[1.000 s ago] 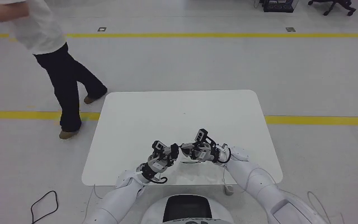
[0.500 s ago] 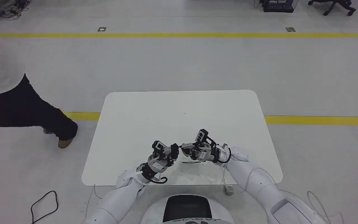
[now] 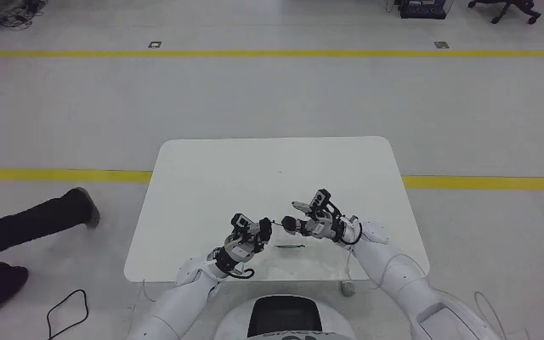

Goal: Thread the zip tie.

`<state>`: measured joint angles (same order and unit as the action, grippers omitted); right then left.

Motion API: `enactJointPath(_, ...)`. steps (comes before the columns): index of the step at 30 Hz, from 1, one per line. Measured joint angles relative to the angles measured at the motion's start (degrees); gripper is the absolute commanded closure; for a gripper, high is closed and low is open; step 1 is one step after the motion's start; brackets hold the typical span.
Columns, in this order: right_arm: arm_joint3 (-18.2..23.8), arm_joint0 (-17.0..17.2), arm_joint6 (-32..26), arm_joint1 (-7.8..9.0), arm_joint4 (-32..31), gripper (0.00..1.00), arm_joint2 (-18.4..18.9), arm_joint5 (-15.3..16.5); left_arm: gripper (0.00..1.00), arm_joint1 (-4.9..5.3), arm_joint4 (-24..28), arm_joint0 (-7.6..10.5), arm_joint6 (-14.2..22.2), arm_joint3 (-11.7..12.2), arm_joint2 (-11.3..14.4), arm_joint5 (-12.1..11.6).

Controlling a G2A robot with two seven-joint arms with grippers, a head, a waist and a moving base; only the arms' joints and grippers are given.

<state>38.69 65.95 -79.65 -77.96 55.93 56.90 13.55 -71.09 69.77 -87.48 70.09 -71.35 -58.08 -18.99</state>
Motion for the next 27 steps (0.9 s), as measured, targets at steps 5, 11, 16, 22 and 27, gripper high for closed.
enactJointPath(5, 4.33, 1.97, 0.01, 1.90, -0.93, 0.00, 3.99, 2.38, 1.00, 0.00, 0.00, 0.00, 0.00, 0.00, 0.00, 0.00)
enactJointPath(11, 4.34, 1.99, 0.15, 1.86, -1.01, 0.00, 3.84, 2.40, 1.00, -0.01, -0.04, 0.00, -0.10, -0.09, 0.04, 0.05)
enactJointPath(16, 8.81, 4.13, 4.94, 2.39, -3.02, 0.00, 5.19, 4.98, 1.00, 0.10, -0.09, -1.44, -1.92, -4.33, 0.09, 1.10)
enactJointPath(22, 14.87, 7.39, 7.30, 3.88, -5.79, 0.00, 8.54, 5.32, 1.00, 1.07, -2.66, -5.32, -4.27, -10.96, -2.16, 0.93)
enactJointPath(27, 15.19, 7.55, 7.55, 3.96, -6.07, 0.00, 8.73, 5.24, 1.00, 1.17, -2.82, -5.76, -4.32, -11.59, -2.35, 1.11)
